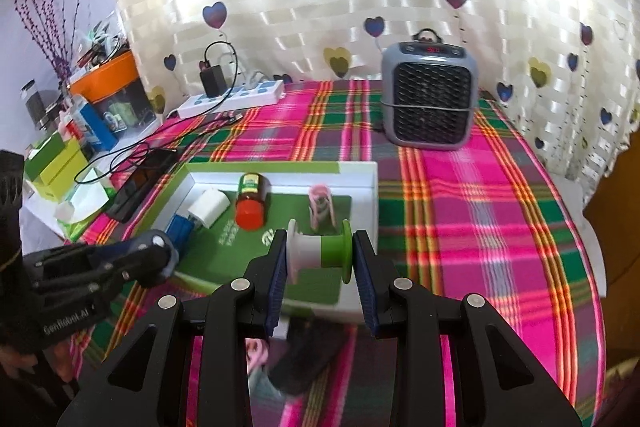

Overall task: Organize rigid objects
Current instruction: 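Carry the spool and black fob over the green card with both grippers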

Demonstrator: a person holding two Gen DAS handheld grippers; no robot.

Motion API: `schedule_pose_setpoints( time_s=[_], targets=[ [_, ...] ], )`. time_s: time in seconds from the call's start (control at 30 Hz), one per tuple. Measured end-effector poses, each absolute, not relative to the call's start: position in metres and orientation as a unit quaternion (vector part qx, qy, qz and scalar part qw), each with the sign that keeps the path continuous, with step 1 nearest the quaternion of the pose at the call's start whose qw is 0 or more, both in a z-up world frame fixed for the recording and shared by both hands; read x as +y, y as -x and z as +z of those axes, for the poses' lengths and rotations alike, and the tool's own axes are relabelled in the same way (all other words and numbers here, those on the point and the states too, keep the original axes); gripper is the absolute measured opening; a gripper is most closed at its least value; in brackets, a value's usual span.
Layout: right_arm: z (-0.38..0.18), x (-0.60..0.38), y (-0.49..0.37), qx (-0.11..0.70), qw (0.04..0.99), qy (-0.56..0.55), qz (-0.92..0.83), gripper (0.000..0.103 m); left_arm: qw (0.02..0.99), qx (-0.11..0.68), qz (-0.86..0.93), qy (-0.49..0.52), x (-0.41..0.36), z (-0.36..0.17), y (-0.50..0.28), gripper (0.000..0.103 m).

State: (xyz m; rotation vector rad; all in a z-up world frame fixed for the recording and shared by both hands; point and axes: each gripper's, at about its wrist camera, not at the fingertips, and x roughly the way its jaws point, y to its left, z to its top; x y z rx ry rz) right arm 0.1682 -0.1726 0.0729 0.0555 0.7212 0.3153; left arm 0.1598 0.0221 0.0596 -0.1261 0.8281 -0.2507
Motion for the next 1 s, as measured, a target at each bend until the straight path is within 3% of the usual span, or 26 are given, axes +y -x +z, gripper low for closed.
schedule_pose_setpoints(
  time_s=[1.0],
  targets=[
    [0.035,-0.112,-0.269,0.411,0.885,0.050,0.214,0.033,0.890,0.435,-0.121,0.061,0.021,0.026,-0.213,0.025]
  ],
)
